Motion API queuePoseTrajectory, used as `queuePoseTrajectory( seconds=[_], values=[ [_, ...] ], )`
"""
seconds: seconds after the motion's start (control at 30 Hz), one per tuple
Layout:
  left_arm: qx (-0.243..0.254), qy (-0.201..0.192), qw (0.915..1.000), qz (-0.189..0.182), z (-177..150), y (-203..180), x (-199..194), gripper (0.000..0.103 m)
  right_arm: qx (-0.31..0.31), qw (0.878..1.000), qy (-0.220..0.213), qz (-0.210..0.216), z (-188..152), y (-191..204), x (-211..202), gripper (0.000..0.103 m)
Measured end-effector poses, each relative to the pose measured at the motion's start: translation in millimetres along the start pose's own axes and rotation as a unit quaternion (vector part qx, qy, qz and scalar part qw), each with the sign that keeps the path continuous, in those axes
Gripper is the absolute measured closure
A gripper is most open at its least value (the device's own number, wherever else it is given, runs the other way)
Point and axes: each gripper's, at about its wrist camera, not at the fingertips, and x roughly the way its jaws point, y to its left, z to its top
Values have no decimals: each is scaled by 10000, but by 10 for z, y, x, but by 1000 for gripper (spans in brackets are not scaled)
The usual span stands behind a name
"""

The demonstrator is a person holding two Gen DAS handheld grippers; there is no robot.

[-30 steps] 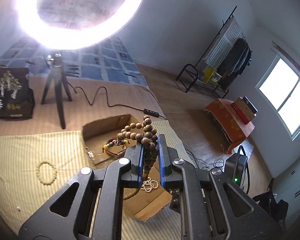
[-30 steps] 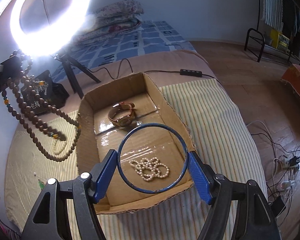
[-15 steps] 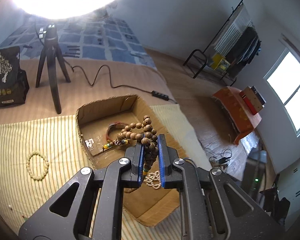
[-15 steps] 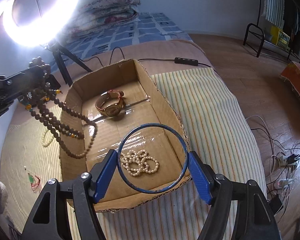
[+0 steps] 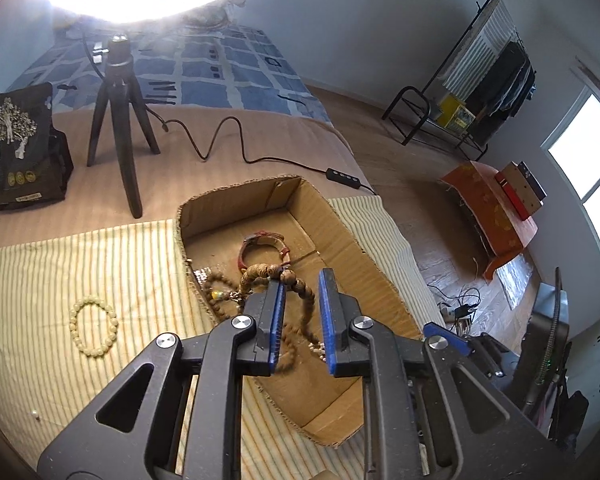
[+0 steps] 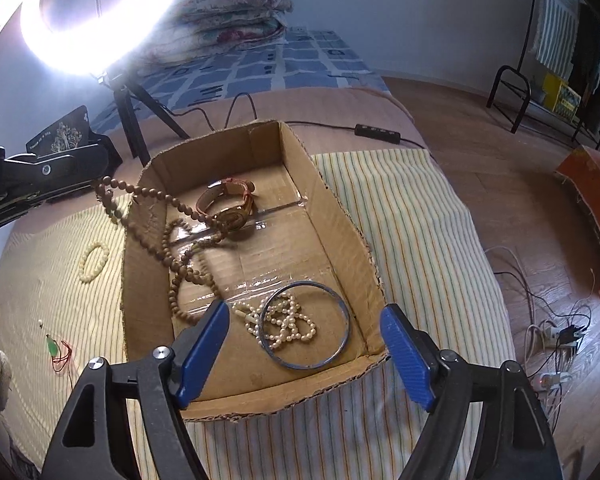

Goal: Organize jewelry
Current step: 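Open the left tool to drop the mala while the right tool releases the bangle into the box, then move both tools from the box toward the green pendant and pearl earring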

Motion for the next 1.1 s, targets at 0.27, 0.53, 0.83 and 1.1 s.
queuePoseTrajectory(
  seconds=[0.27, 0.53, 0.83, 1.1],
  values=[
    [146, 455, 9979, -429, -4, -14, -45, 36, 17, 9998, -173, 3, 27, 49, -214, 23],
    [-113, 629, 9934, -952, 24, -43, -53, 36, 10, 9995, -300, -139, -19, -43, -399, 21],
    [433, 1629, 9835, -651, 150, -327, 372, 36, 388, 9983, -394, -189, -34, -355, -499, 21],
    [1030, 2252, 9688, 94, -122, -482, 787, 36, 632, 9967, -470, -184, -71, -582, -553, 21]
  ],
)
